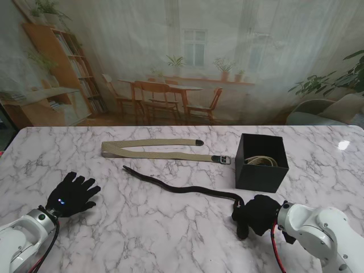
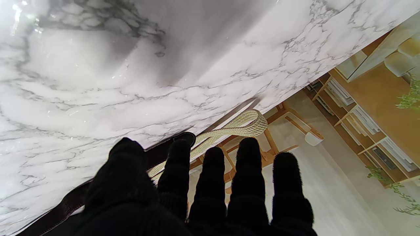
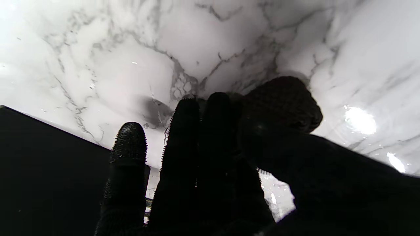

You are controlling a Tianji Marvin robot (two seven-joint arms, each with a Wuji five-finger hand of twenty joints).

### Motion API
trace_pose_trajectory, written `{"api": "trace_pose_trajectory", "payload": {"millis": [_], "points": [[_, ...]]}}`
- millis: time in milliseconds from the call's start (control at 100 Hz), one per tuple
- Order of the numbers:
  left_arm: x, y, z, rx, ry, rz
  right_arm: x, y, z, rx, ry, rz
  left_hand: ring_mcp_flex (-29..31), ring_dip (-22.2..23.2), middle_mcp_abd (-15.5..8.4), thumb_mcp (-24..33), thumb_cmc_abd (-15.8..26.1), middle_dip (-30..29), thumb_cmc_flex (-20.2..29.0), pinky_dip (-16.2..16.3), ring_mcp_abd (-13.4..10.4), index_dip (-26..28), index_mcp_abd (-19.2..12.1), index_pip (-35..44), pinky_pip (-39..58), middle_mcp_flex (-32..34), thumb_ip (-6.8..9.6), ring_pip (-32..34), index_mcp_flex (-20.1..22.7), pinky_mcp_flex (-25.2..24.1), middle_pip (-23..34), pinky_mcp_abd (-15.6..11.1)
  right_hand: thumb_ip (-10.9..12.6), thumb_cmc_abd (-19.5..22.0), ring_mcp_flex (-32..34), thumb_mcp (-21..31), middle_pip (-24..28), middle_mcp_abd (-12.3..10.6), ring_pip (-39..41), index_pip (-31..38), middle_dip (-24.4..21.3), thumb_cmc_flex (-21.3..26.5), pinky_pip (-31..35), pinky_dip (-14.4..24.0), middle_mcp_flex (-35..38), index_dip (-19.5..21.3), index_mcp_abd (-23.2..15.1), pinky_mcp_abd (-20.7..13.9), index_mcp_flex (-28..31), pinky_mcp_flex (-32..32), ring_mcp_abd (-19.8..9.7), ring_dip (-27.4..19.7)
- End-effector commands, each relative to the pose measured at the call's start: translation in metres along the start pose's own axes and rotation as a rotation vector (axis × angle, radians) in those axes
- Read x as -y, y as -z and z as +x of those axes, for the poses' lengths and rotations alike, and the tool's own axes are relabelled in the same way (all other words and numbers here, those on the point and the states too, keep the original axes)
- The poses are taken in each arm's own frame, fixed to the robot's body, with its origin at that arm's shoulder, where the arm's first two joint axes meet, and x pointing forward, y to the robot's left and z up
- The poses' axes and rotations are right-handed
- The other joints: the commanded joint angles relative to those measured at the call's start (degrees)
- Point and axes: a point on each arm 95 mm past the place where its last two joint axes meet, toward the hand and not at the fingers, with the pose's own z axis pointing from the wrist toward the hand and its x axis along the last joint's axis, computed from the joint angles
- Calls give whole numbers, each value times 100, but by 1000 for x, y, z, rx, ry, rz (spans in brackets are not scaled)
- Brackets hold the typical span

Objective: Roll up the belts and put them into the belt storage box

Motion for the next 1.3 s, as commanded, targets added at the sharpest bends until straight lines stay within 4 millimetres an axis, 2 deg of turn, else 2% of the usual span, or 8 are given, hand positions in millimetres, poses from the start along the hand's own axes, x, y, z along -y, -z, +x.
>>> {"api": "trace_pose_trajectory", "payload": {"millis": [0, 220, 290, 450, 680, 960, 1110, 1290], "points": [[-2, 1, 1, -1, 1, -14, 5, 1, 0, 11, -6, 43, -77, 69, 168, -71, 241, -46, 2, 39, 97, 15, 186, -79, -40, -253, -76, 97, -127, -85, -9, 215, 209, 116, -187, 538, -364, -540, -408, 125, -185, -25, -64, -52, -269, 121, 399, -79, -92, -112, -414, -263], [-3, 1, 1, 1, 0, -11, 7, -1, -2, 27, 43, 38, -71, 71, 165, -67, 253, -41, 25, 47, 101, 22, 189, -82, -40, -245, -77, 99, -126, -79, -5, 213, -94, 94, 86, 39, -361, -925, -143, 655, -473, 566, 104, -53, 218, 377, -230, -200, 492, 60, -664, -332], [-3, 1, 1, 2, 0, -11, 9, -3, -2, 25, 38, 40, -74, 71, 171, -70, 254, -40, 25, 49, 104, 25, 193, -79, -40, -244, -77, 98, -118, -79, -4, 216, -763, 181, 249, -597, -426, -647, 0, 956, -322, 609, 130, -71, 398, 513, -587, -43, 843, 47, -442, -245], [-3, 2, 1, 2, 1, -14, 13, -8, 0, 27, 28, 43, -78, 72, 161, -77, 260, -41, 13, 51, 93, 26, 182, -85, -43, -252, -79, 97, -129, -83, -8, 209, -1021, 466, 469, -1361, -195, 135, 247, 2251, 337, 676, 79, 46, 156, 38, -1734, 535, 1306, -26, 274, 255], [-4, 2, 1, 3, 1, -15, 15, -10, 1, 36, 40, 8, -75, 73, 167, -71, 265, -40, 34, 56, 101, 30, 185, -82, -41, -258, -79, 99, -125, -78, -6, 209, -915, 1369, 769, -1631, -74, -107, 409, 1899, 589, 1841, 177, 229, 254, 800, -1954, 583, 2060, 211, 197, 569], [-4, 2, 2, 2, 4, -13, 15, -12, 1, 21, 40, -34, -75, 75, 166, -74, 279, -39, 51, 58, 99, 33, 187, -77, -40, -261, -83, 100, -124, -76, 0, 214, -1161, -1, 1227, -2107, 31, -157, 718, 2812, 591, 102, 385, 218, 921, -319, -2052, 551, 1659, 340, 166, 702], [-4, 3, 2, 3, 6, -14, 16, -13, 2, 20, 27, -66, -82, 74, 172, -93, 300, -43, 8, 55, 108, 31, 182, -83, -48, -274, -89, 96, -140, -84, -9, 209, -1258, 188, 849, -2347, 4, 231, 570, 3038, 538, -178, 285, 234, 277, -25, -2715, 909, 2143, 184, 455, 710], [-4, 3, 3, 3, 10, -14, 16, -12, 5, 16, -24, -27, -88, 74, 176, -84, 310, -44, -5, 56, 103, 31, 185, -83, -57, -283, -91, 93, -129, -90, -15, 219, -1265, 259, -680, -2573, 47, 1079, -143, 2974, 275, -211, -11, 333, -2926, 136, -2843, 1267, 2255, -27, 743, 338]]}}
